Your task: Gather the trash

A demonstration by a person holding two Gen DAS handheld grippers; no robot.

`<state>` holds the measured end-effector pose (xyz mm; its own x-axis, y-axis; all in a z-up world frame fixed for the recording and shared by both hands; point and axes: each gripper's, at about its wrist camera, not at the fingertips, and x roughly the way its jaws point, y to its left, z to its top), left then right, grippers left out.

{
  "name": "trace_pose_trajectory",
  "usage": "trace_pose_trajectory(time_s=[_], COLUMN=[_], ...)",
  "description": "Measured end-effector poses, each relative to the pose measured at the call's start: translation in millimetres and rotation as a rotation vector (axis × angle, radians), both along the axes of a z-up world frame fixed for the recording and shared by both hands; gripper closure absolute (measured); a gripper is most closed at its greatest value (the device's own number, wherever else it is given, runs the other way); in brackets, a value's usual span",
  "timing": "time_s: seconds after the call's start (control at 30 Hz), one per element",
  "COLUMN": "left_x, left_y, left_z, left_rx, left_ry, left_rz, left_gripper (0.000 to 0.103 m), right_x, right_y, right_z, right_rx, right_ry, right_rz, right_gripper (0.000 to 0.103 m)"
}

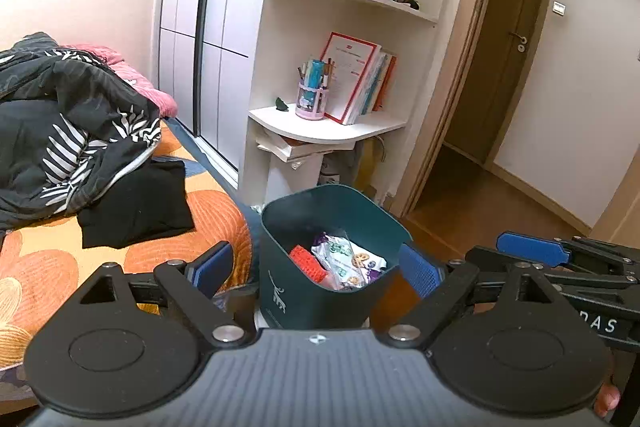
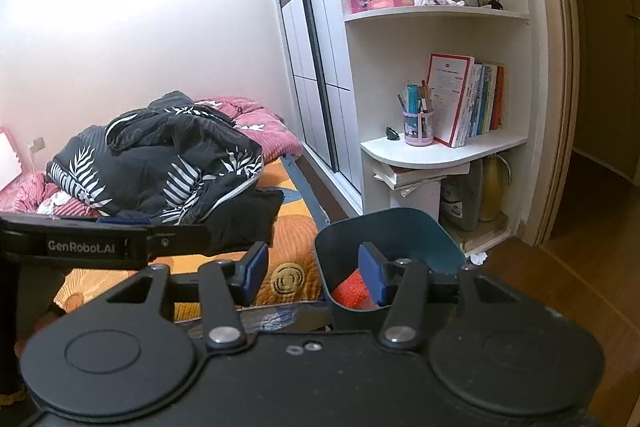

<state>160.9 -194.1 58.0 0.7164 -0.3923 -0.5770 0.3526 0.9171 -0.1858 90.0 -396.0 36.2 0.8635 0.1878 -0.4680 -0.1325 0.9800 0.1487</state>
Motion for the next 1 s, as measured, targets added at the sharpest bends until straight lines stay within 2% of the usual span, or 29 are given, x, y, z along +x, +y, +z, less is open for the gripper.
trace_pose_trajectory(time_s=[0.6,1.0], left_x=[-20,-22], left_y=[-5,-7], left_z=[0,-2], left_rx=[0.003,0.014], left_ry=[0.003,0.021], left_rz=[-0.036,-0.02], left_gripper=[0.012,0.012], right_x=[-20,-24], right_y=[-3,-5], right_z=[2,3], right_rx=[-0.016,-0.014], right_ry=[-0.024,-0.018], right_rz=[-0.012,-0.017], right_gripper=[0.053,0.053])
